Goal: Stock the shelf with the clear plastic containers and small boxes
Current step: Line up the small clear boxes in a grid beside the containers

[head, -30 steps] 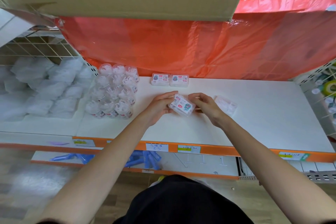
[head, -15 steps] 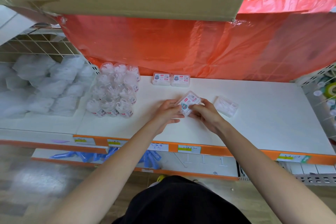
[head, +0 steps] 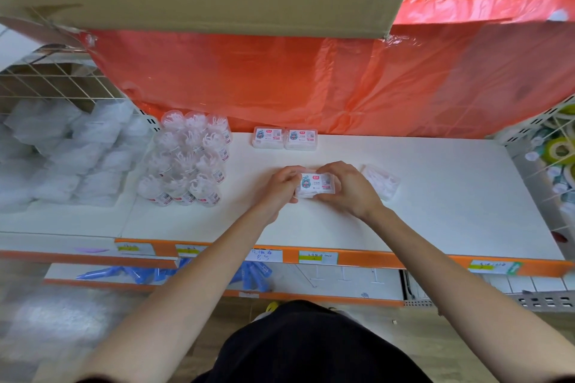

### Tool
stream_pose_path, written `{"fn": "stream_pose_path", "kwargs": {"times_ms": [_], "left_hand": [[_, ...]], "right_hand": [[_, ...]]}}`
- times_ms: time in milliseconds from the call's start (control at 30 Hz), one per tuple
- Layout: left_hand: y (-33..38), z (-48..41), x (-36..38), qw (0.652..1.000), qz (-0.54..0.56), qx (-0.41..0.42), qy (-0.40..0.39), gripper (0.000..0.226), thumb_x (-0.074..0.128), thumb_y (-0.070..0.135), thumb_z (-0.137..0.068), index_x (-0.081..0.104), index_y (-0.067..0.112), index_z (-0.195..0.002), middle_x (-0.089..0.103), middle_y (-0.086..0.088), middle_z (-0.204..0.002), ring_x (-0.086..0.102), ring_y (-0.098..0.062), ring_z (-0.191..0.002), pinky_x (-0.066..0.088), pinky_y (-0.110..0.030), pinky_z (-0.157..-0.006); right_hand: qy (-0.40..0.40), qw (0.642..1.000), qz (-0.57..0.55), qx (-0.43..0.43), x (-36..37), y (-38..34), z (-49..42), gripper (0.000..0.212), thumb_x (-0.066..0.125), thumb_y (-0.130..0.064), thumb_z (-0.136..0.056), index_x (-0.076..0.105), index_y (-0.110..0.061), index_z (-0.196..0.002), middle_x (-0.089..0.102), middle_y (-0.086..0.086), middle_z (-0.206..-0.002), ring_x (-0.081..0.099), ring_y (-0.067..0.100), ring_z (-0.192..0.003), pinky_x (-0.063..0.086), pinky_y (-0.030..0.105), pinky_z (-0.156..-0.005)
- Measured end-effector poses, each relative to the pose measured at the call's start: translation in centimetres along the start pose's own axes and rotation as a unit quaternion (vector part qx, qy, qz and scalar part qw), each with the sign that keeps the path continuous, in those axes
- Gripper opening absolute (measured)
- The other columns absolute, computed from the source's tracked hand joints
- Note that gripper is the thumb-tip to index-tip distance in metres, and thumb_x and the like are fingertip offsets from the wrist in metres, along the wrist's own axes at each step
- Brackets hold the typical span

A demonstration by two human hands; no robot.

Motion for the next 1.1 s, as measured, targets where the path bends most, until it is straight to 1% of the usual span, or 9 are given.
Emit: {"fn": "stream_pose_path", "kwargs": {"times_ms": [133, 200, 267, 333, 533, 667, 767, 867, 1100], "left_hand": [[-0.6, -0.5, 0.1, 0.999, 0.004, -0.010, 0.041, 0.032, 0.049, 0.018, -0.101, 0.050, 0.016, -0.133, 0.060, -0.007, -0.125, 0.057, -0.016, -0.096, 0.046, -0.018, -0.062], [-0.6, -0.3, -0.8, 0.993, -0.059, 0.023, 0.101, 0.044, 0.054, 0.022, -0.098, 0.041, 0.011, -0.139, 0.054, -0.009, -0.129, 0.054, -0.020, -0.109, 0.044, -0.021, -0.077], [-0.5, 0.0, -1.6, 0.952, -0.255, 0.094, 0.142, 0.050, 0.056, 0.025, -0.096, 0.040, 0.010, -0.141, 0.046, -0.008, -0.140, 0.043, -0.026, -0.127, 0.034, -0.029, -0.099], [-0.8, 0.3, -1.4, 0.888, -0.415, 0.152, 0.128, 0.053, 0.053, 0.031, -0.096, 0.039, 0.014, -0.144, 0.037, -0.003, -0.152, 0.031, -0.023, -0.139, 0.020, -0.033, -0.110], [-3.8, -0.2, -0.3, 0.794, -0.579, 0.172, 0.071, 0.077, 0.005, 0.058, -0.088, 0.026, 0.023, -0.153, 0.011, 0.002, -0.163, 0.006, -0.023, -0.150, 0.004, -0.039, -0.117], [-4.1, -0.5, -0.3, 0.789, -0.586, 0.170, 0.074, 0.073, 0.008, 0.058, -0.091, 0.026, 0.023, -0.152, 0.012, 0.002, -0.163, 0.006, -0.023, -0.150, 0.003, -0.042, -0.118], [-4.1, -0.5, -0.3, 0.786, -0.587, 0.174, 0.082, 0.070, 0.013, 0.056, -0.092, 0.031, 0.022, -0.150, 0.017, 0.002, -0.162, 0.010, -0.023, -0.149, 0.005, -0.042, -0.117], [-3.9, -0.5, -0.3, 0.783, -0.588, 0.179, 0.092, 0.068, 0.018, 0.055, -0.092, 0.036, 0.022, -0.148, 0.022, 0.001, -0.161, 0.016, -0.024, -0.148, 0.006, -0.041, -0.116], [-3.9, -0.4, -0.5, 0.782, -0.587, 0.183, 0.098, 0.067, 0.019, 0.056, -0.092, 0.036, 0.023, -0.148, 0.022, 0.002, -0.161, 0.015, -0.023, -0.148, 0.006, -0.040, -0.116]], "right_hand": [[-0.021, 0.999, 0.030, -0.019, -0.5, 0.1, -0.7, 0.050, 0.081, -0.039, -0.078, 0.064, -0.020, -0.120, 0.063, 0.002, -0.121, 0.057, 0.022, -0.109, 0.044, 0.031, -0.090], [0.002, 0.999, 0.041, -0.016, -1.2, 0.8, -1.3, 0.047, 0.080, -0.038, -0.079, 0.065, -0.019, -0.118, 0.065, 0.003, -0.119, 0.059, 0.025, -0.106, 0.044, 0.035, -0.091], [0.021, 0.998, 0.063, 0.003, -1.9, 1.9, -2.2, 0.044, 0.078, -0.037, -0.080, 0.064, -0.017, -0.118, 0.064, 0.005, -0.118, 0.059, 0.029, -0.105, 0.043, 0.038, -0.090], [0.025, 0.995, 0.086, 0.033, -2.5, 3.0, -3.3, 0.044, 0.076, -0.034, -0.082, 0.063, -0.017, -0.120, 0.063, 0.006, -0.119, 0.057, 0.030, -0.108, 0.043, 0.040, -0.093], [0.009, 0.992, 0.092, 0.090, -2.5, 5.5, -5.6, 0.043, 0.068, -0.030, -0.088, 0.055, -0.015, -0.126, 0.057, 0.008, -0.131, 0.056, 0.029, -0.117, 0.036, 0.039, -0.104], [0.035, 0.987, 0.125, 0.090, -1.9, 5.1, -5.1, 0.048, 0.065, -0.024, -0.088, 0.052, -0.010, -0.132, 0.042, 0.014, -0.146, 0.038, 0.033, -0.135, 0.018, 0.034, -0.111], [0.071, 0.982, 0.164, 0.062, -1.2, 3.5, -3.5, 0.051, 0.063, -0.024, -0.087, 0.051, -0.008, -0.134, 0.042, 0.017, -0.147, 0.040, 0.035, -0.132, 0.023, 0.040, -0.107], [0.042, 0.973, 0.224, 0.033, 1.0, 2.6, -2.2, 0.051, 0.058, -0.030, -0.090, 0.049, -0.010, -0.136, 0.047, 0.012, -0.145, 0.044, 0.032, -0.129, 0.025, 0.044, -0.104], [0.014, 0.966, 0.250, 0.065, 1.1, 2.7, -4.0, 0.056, 0.050, -0.036, -0.094, 0.039, -0.012, -0.144, 0.038, 0.007, -0.152, 0.036, 0.025, -0.136, 0.020, 0.043, -0.108]]}}
Point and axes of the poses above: each hand's wrist, its own z-axis away from the middle knuckle, its own x-axis out of the palm, y = z × x, the point moved 7 cm from there along -z, towards the middle knuckle
